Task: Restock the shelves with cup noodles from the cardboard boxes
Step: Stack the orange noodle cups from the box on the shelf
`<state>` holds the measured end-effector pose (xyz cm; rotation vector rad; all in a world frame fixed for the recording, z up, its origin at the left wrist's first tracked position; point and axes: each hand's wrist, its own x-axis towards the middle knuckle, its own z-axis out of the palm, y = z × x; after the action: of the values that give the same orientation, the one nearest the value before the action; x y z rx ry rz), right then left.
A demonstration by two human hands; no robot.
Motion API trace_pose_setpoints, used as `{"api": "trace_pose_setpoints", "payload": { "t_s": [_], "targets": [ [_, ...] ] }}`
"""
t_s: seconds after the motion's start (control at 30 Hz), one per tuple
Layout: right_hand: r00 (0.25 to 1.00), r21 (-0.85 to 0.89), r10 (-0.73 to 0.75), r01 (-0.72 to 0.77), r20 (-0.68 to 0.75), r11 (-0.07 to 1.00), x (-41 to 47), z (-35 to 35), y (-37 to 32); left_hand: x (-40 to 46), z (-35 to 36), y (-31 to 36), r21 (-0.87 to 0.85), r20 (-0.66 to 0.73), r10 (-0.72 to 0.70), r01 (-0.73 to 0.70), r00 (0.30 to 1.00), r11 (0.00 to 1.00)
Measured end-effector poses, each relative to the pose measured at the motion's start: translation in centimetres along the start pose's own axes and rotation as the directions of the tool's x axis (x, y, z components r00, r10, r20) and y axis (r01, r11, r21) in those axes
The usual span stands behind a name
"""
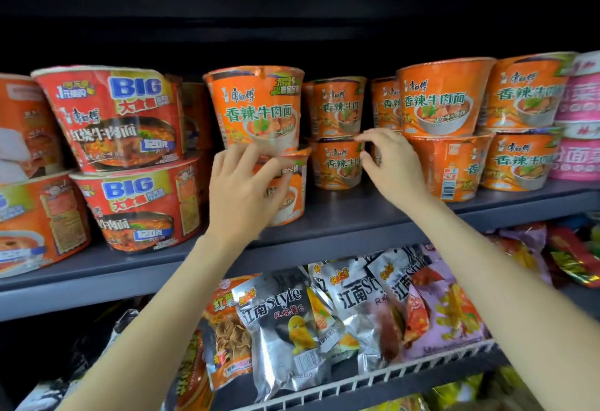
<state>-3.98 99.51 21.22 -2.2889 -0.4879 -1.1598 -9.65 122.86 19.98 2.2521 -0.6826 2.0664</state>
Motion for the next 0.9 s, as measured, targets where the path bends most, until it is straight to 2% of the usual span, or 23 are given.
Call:
{"api": "trace_pose_setpoints", "payload": {
  "t_s": [0.07,0.13,0.27,0.37,0.63,0.73,0.8,0.9],
  "targets": [
    [1.0,-0.098,0.0,0.003,0.025,0.995,1.5,0.7,1.0,-0.6,0.2,-0.2,-0.002,-0.021,0.031,-0.031,0.999,1.0],
    [0.996,-0.165,0.02,-0.005,0.086,0.986,2.7,1.7,1.6,-0.7,0.3,-0.3,-0.002,-0.078,0.003,-0.003,0.997,1.0],
    [0.971,-0.125,0.091,-0.064,0.223,0.99,4.2,4.0,1.6,-0.5,0.6,-0.5,-0.021,-0.091,-0.126,0.124,0.988,0.992],
    [0.975,-0.108,0.111,-0.092,0.192,0.99,5.0,5.2,1.3,-0.6,0.7,-0.4,-0.033,-0.079,-0.156,0.154,0.985,0.988],
    [0.984,-0.321,0.122,-0.073,0.133,0.944,5.8,7.7,0.1,-0.5,0.7,-0.2,-0.031,-0.066,-0.173,0.172,0.983,0.985],
    [0.991,-0.222,0.137,-0.133,0.002,0.966,6.4,7.0,0.3,-0.6,0.7,-0.1,-0.035,-0.066,-0.185,0.183,0.981,0.982],
    [0.981,-0.048,0.173,-0.178,-0.093,0.983,7.3,6.9,0.2,-0.6,0.7,-0.1,-0.035,-0.065,-0.191,0.19,0.979,0.981],
    [0.96,0.239,0.281,-0.27,-0.014,0.933,8.6,7.7,0.0,-0.6,0.7,0.0,-0.038,-0.063,-0.193,0.191,0.979,0.981]
  ]
}}
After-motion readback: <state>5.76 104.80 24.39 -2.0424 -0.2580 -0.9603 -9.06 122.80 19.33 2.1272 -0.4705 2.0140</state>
